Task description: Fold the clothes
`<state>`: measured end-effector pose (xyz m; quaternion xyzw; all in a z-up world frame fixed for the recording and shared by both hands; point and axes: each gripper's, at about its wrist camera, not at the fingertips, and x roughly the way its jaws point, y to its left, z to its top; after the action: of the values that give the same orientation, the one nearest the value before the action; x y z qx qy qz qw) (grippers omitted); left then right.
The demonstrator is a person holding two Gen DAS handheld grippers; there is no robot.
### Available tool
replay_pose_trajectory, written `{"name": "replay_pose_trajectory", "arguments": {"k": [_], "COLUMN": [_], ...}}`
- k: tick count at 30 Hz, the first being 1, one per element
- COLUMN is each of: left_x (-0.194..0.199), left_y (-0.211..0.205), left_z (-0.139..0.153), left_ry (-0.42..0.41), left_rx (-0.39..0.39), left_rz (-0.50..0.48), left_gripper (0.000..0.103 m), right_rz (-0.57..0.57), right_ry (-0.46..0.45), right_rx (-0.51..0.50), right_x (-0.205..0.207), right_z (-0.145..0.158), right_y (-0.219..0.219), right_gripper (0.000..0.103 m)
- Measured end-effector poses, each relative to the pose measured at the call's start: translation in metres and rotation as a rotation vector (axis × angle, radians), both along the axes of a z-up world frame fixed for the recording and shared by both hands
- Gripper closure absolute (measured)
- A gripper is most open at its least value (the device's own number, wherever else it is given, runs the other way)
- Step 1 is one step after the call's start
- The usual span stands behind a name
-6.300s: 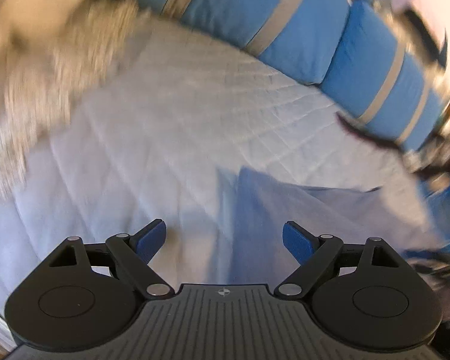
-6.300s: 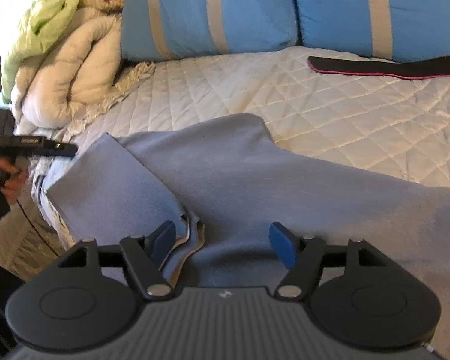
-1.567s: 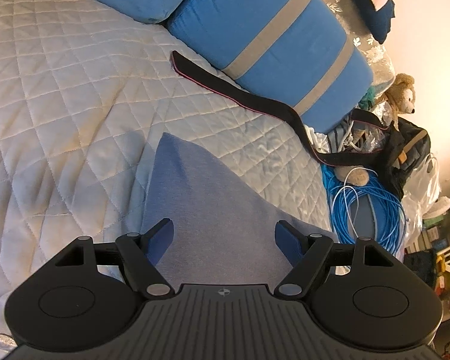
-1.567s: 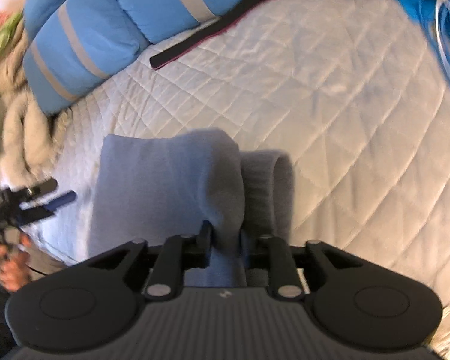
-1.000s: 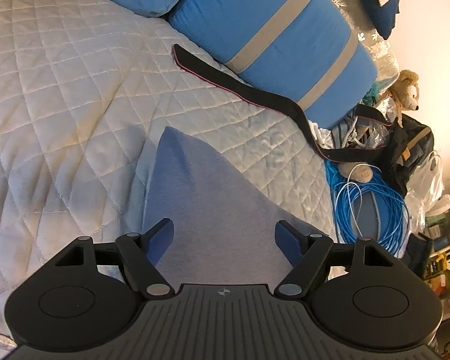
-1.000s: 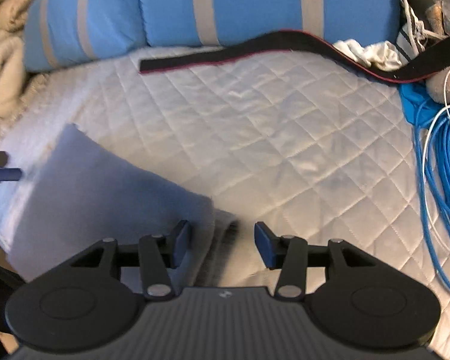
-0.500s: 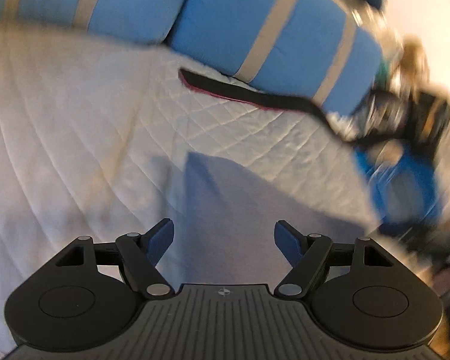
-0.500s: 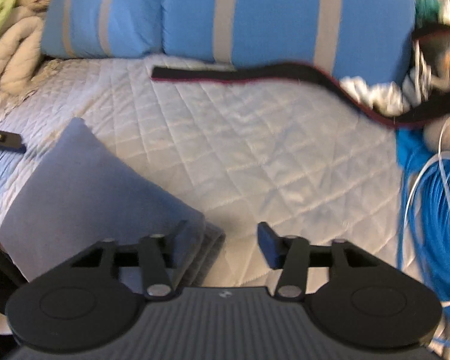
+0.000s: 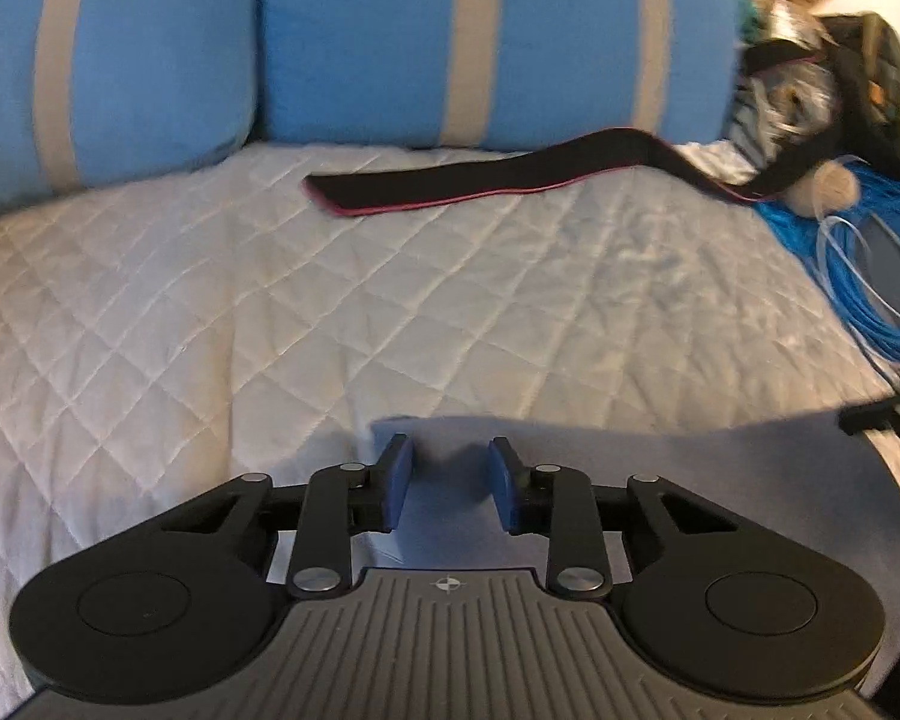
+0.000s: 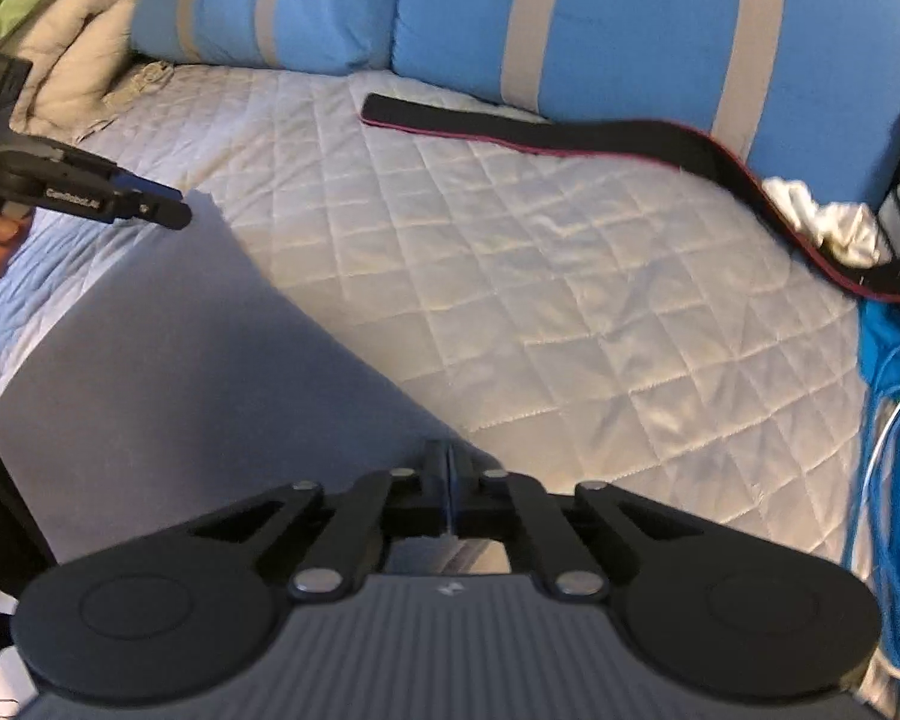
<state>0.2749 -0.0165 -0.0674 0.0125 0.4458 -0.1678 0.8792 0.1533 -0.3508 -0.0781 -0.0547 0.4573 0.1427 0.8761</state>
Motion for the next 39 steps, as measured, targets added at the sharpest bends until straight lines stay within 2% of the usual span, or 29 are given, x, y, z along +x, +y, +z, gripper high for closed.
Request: {"name": "replay_pose_trajectory", "arguments": {"k": [4, 8, 9, 11, 12, 15, 17, 20, 24, 27, 31, 36, 39], "left_x": [0.013, 0.006, 0.002, -0.015, -0.023, -0.055, -0.07, -0.075, -0.072, -0.075, -0.085, -0.121, -0.139], "left_y": [0.009, 0.009, 0.008, 0.004, 0.001, -0.013, -0.021, -0.027, -0.028, -0.023, -0.015, -0.019, -0.026], "left_z": [-0.007, 0.005, 0.011, 0.028, 0.035, 0.047, 0.045, 0.026, -0.006, -0.004, 0.014, 0.028, 0.02], "left_ry": [0.03, -0.016, -0.038, -0.079, -0.088, -0.109, -0.092, -0.043, 0.013, 0.008, -0.003, 0.018, 0.076], "left_rx": [-0.029, 0.029, 0.051, 0.065, 0.067, 0.089, 0.115, 0.161, 0.222, 0.229, 0.215, 0.176, 0.222], "left_rz": [0.057, 0.057, 0.047, -0.036, -0.083, -0.269, -0.362, -0.387, -0.372, -0.369, -0.404, -0.59, -0.701], "left_gripper": [0.075, 0.076, 0.08, 0.081, 0.081, 0.083, 0.085, 0.088, 0.089, 0.089, 0.089, 0.089, 0.089], "right_rz": [0.005, 0.02, 0.032, 0.07, 0.096, 0.215, 0.315, 0.43, 0.451, 0.467, 0.491, 0.561, 0.628], "right_ry": [0.009, -0.004, -0.016, -0.064, -0.088, -0.103, -0.099, -0.086, -0.031, -0.025, -0.025, -0.003, 0.042], "right_rx": [0.006, -0.017, -0.029, -0.065, -0.078, -0.045, -0.027, -0.041, -0.133, -0.153, -0.161, -0.109, -0.06], "right_x": [-0.004, -0.011, -0.013, -0.021, -0.025, -0.04, -0.05, -0.058, -0.05, -0.05, -0.052, -0.07, -0.08], "right_z": [-0.003, 0.001, 0.003, 0.012, 0.016, 0.026, 0.028, 0.023, -0.001, -0.003, 0.001, 0.011, 0.011], "right_y": [-0.002, -0.001, -0.001, -0.004, -0.005, -0.009, -0.004, 0.01, 0.023, 0.022, 0.017, 0.008, 0.009], "right_gripper": [0.086, 0.086, 0.085, 0.086, 0.096, 0.098, 0.098, 0.098, 0.087, 0.087, 0.086, 0.095, 0.096]}}
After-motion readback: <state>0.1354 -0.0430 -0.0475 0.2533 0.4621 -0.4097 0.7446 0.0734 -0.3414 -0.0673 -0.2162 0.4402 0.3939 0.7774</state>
